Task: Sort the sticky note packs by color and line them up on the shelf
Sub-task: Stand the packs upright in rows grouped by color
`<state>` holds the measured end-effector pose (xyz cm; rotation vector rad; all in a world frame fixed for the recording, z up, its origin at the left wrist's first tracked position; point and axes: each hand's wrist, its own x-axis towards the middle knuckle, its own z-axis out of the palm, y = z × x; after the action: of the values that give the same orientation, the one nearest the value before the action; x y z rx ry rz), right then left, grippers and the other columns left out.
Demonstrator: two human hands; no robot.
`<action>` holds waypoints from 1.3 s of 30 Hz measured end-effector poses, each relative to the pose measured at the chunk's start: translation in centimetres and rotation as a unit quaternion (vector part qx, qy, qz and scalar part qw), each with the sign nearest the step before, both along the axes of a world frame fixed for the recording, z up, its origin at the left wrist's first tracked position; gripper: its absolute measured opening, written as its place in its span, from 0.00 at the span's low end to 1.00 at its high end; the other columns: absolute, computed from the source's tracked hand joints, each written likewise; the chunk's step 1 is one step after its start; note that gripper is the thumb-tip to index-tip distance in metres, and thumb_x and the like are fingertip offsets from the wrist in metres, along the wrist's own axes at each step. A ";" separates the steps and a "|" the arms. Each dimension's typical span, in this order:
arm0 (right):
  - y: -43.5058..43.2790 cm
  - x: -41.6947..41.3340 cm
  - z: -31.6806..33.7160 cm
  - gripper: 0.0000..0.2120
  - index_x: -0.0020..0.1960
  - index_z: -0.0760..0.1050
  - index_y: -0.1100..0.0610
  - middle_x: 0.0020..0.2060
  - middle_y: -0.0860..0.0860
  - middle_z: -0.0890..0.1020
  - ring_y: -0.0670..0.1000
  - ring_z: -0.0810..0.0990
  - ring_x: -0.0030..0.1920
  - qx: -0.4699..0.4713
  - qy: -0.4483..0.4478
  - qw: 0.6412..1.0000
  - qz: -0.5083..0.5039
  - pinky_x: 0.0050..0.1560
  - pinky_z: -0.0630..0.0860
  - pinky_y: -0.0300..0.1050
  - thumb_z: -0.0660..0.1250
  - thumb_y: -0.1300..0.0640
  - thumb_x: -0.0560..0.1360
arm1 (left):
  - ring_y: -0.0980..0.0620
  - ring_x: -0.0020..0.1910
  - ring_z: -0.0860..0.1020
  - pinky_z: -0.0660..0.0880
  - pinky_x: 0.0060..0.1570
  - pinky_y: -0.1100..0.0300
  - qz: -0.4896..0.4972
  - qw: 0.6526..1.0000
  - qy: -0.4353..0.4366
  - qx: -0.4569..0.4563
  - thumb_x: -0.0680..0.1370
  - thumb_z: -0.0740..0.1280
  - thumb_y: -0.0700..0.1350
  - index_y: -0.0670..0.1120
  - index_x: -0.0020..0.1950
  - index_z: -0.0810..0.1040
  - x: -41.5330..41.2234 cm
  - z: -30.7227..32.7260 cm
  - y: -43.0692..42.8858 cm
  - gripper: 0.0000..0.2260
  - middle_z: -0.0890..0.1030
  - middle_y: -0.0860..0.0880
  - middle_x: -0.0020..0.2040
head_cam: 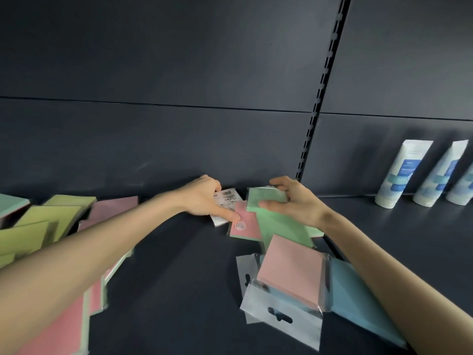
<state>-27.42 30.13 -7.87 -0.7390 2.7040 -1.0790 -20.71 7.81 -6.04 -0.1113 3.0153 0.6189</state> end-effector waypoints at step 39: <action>-8.6 14.1 5.5 0.23 0.50 0.72 0.53 0.45 0.51 0.83 0.52 0.83 0.45 -0.230 0.020 0.966 0.114 0.47 0.81 0.52 0.80 0.54 0.62 | 0.40 0.55 0.80 0.75 0.57 0.39 0.035 0.804 0.049 0.591 0.80 0.56 0.56 0.54 0.68 0.68 19.0 3.1 -3.1 0.17 0.80 0.43 0.59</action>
<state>-13.33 21.49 -2.34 -1.1155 2.3352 -1.6633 -1.67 4.66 -2.94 -0.1113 2.1128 2.3467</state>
